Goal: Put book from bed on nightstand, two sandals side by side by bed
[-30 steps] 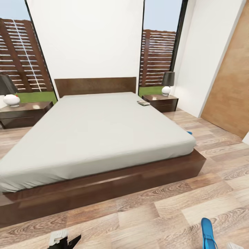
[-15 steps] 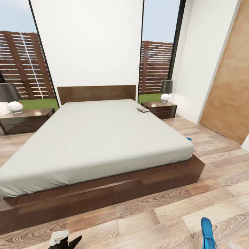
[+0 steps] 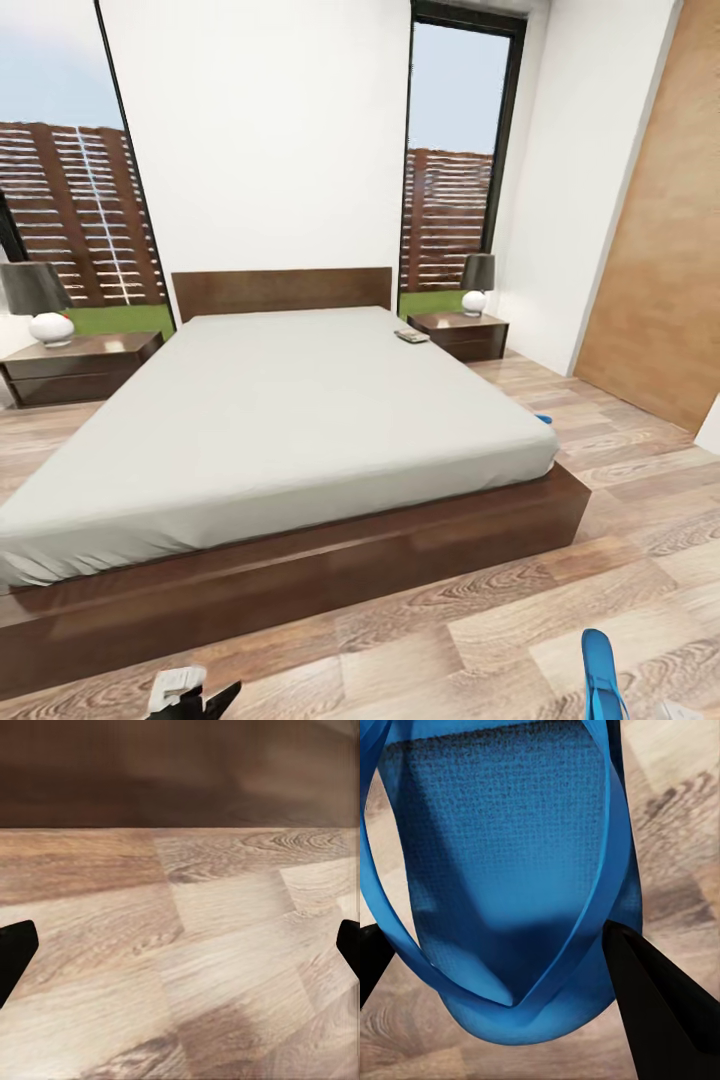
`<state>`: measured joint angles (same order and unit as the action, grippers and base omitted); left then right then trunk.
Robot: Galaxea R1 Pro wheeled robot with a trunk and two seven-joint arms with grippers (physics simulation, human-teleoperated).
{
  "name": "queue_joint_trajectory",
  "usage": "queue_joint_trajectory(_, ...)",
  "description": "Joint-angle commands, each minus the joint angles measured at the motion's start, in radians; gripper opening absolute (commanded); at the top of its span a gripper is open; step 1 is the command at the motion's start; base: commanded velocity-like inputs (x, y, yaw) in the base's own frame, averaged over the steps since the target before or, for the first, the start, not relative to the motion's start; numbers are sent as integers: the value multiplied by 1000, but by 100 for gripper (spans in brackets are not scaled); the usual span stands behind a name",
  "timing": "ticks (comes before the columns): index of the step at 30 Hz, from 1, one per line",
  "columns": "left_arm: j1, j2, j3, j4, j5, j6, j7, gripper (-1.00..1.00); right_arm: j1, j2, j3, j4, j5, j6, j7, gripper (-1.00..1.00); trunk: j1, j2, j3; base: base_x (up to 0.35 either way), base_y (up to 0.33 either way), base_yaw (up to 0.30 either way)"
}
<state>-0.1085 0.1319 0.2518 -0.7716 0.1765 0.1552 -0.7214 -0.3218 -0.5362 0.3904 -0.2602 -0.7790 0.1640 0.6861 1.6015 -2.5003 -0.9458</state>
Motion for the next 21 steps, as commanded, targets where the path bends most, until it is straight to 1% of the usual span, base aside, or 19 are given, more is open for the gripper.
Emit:
queue_joint_trajectory(1,0,-1,1,0,9,10,-4,100,0,-1,4,-1,-11,10,0,-100,-1,0,3,0,0,0)
queue_joint_trajectory(3,0,-5,1,0,9,10,-4,100,0,-1,4,-2,-11,11,1,-100,-2,0,11,0,0,0)
queue_joint_trajectory(12,0,-23,0,2,9,10,-3,100,0,-1,4,-1,-10,10,0,-100,-36,63,39,0,0,0)
queue_joint_trajectory(16,0,-32,0,2,9,12,-13,100,0,0,5,-1,-9,9,-1,-100,-51,91,51,0,0,0)
queue_joint_trajectory(18,0,-35,0,2,10,13,-9,100,0,1,5,0,-9,-6,-1,-100,-59,105,58,0,0,0)
queue_joint_trajectory(20,0,-42,-1,3,9,12,-5,100,0,4,6,0,-7,-44,-1,-100,-67,119,64,0,0,0)
queue_joint_trajectory(21,0,-48,-1,3,9,12,-4,100,0,11,6,1,-6,-65,-1,-100,-71,126,67,0,0,0)
